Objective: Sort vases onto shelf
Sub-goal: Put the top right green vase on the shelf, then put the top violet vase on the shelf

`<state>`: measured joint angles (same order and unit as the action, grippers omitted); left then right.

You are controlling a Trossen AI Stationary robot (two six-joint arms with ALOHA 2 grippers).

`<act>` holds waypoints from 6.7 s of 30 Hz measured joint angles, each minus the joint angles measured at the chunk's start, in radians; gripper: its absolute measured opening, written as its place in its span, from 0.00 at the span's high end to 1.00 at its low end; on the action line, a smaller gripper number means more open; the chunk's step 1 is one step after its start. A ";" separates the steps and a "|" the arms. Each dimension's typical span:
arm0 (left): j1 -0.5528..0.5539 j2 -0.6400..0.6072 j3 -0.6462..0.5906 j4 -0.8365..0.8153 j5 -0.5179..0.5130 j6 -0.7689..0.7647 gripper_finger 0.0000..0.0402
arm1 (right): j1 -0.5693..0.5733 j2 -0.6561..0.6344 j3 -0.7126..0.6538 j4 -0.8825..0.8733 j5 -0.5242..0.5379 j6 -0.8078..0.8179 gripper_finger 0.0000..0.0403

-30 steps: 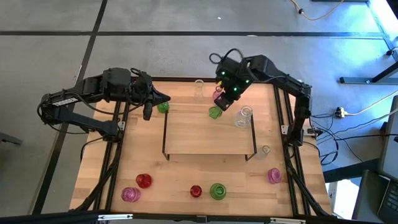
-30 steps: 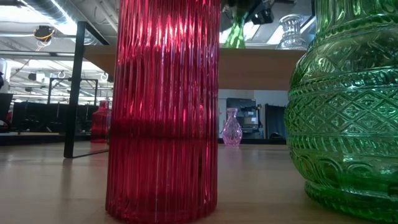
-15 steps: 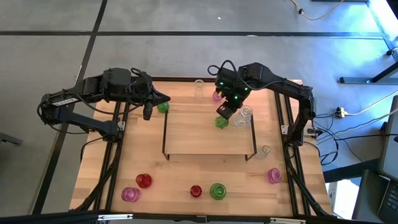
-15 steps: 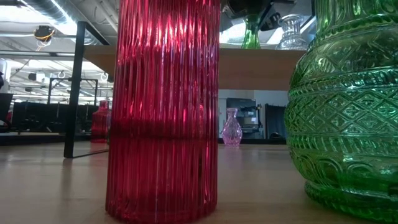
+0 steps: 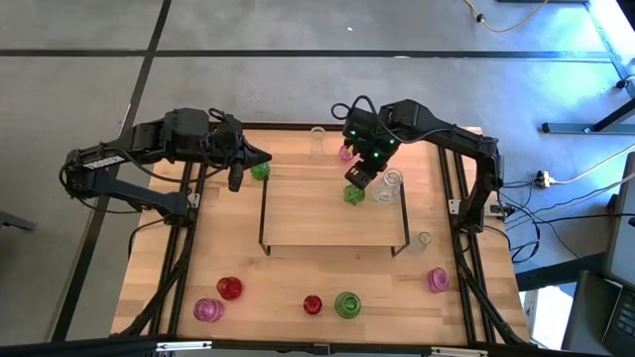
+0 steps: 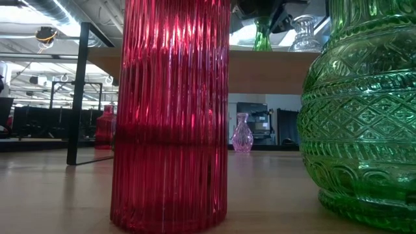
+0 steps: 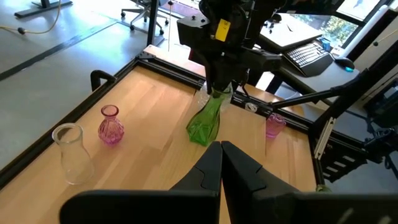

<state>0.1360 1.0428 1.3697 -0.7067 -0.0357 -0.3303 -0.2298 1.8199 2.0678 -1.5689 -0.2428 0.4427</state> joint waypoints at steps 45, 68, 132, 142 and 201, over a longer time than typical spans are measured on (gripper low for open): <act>0.027 0.062 0.000 0.003 0.029 0.000 1.00 | -0.018 -0.073 0.258 0.236 0.378 0.021 0.79; 0.053 0.104 0.000 0.002 0.102 -0.029 1.00 | -0.348 0.288 0.256 0.123 0.230 -0.027 0.79; 0.053 0.100 0.000 -0.017 0.101 0.023 1.00 | -0.211 0.190 0.269 0.091 -0.101 -0.106 1.00; 0.038 0.134 0.000 -0.014 0.141 0.209 1.00 | -0.094 0.175 0.270 0.238 -0.155 -0.027 1.00; -0.006 0.392 0.000 0.264 -0.018 0.280 0.74 | -0.039 0.143 0.190 0.299 -0.255 -0.005 1.00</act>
<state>0.1299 1.4349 1.3693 -0.4425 -0.0535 -0.0505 -0.2684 1.9625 2.2578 -1.2701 -0.4978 0.4373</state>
